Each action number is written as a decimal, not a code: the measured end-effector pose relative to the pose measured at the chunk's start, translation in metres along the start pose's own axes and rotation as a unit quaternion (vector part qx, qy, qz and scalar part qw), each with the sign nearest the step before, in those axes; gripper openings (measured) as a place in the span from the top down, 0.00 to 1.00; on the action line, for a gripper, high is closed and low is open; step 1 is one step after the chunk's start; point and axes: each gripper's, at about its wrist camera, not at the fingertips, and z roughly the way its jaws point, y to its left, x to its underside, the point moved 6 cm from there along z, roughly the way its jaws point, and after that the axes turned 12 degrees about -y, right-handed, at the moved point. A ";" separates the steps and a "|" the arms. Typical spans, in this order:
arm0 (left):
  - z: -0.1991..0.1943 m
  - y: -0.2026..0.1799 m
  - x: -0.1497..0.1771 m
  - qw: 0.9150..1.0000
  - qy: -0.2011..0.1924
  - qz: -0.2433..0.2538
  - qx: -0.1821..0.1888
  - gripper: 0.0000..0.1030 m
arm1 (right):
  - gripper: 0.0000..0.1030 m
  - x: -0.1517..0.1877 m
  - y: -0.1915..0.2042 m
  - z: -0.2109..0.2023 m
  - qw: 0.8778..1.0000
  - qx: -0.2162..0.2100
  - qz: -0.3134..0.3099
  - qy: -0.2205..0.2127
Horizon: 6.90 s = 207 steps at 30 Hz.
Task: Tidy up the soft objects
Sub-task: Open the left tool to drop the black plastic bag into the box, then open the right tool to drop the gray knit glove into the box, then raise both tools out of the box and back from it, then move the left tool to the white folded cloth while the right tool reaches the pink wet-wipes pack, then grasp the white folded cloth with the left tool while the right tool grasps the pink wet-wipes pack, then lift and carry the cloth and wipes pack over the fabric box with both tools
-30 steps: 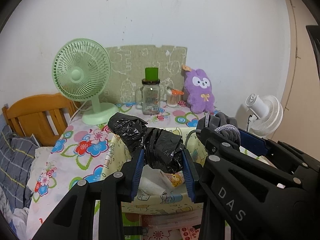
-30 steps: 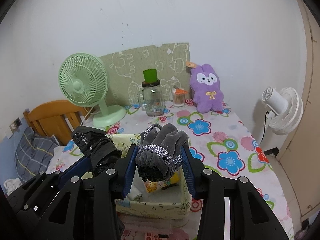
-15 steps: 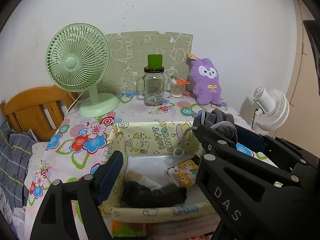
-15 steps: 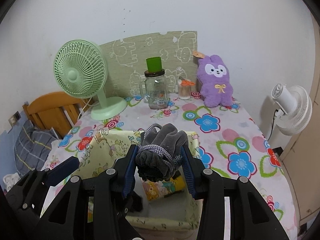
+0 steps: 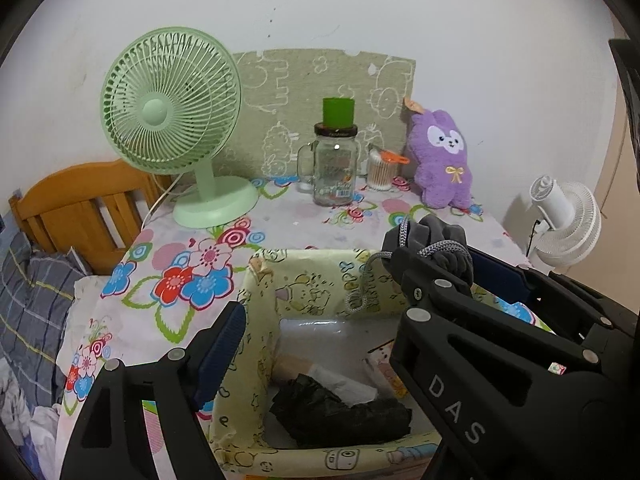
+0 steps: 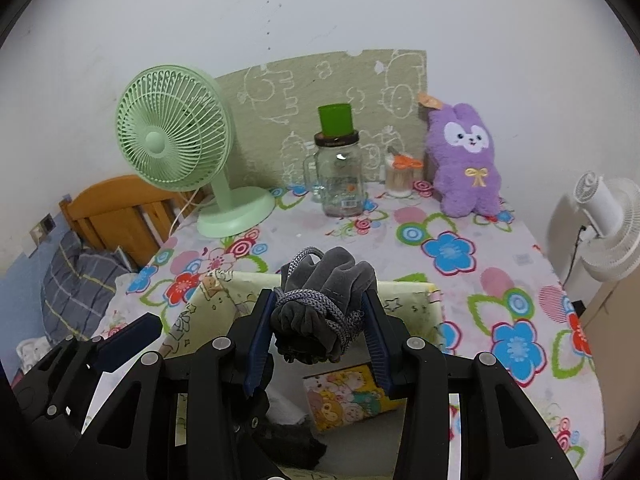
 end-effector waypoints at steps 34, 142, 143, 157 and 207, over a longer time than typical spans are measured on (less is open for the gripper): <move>-0.070 -0.012 -0.011 0.999 -0.041 0.009 0.003 0.08 | 0.03 -0.013 0.008 -0.082 0.999 0.029 -0.010 -0.038; -0.086 0.006 0.165 0.998 0.031 0.036 -0.032 0.07 | 0.03 0.175 0.016 -0.097 0.997 0.047 -0.002 0.054; -0.084 0.007 0.167 0.998 0.037 0.031 -0.031 0.07 | 0.03 0.176 0.017 -0.097 0.997 0.048 -0.006 0.056; -0.079 0.000 0.170 0.998 0.053 0.014 -0.040 0.18 | 0.28 0.180 -0.003 -0.090 0.994 0.075 0.004 0.077; -0.189 -0.020 0.034 0.995 -0.100 0.007 0.004 0.20 | 0.59 0.033 0.023 -0.216 0.995 0.061 -0.007 -0.083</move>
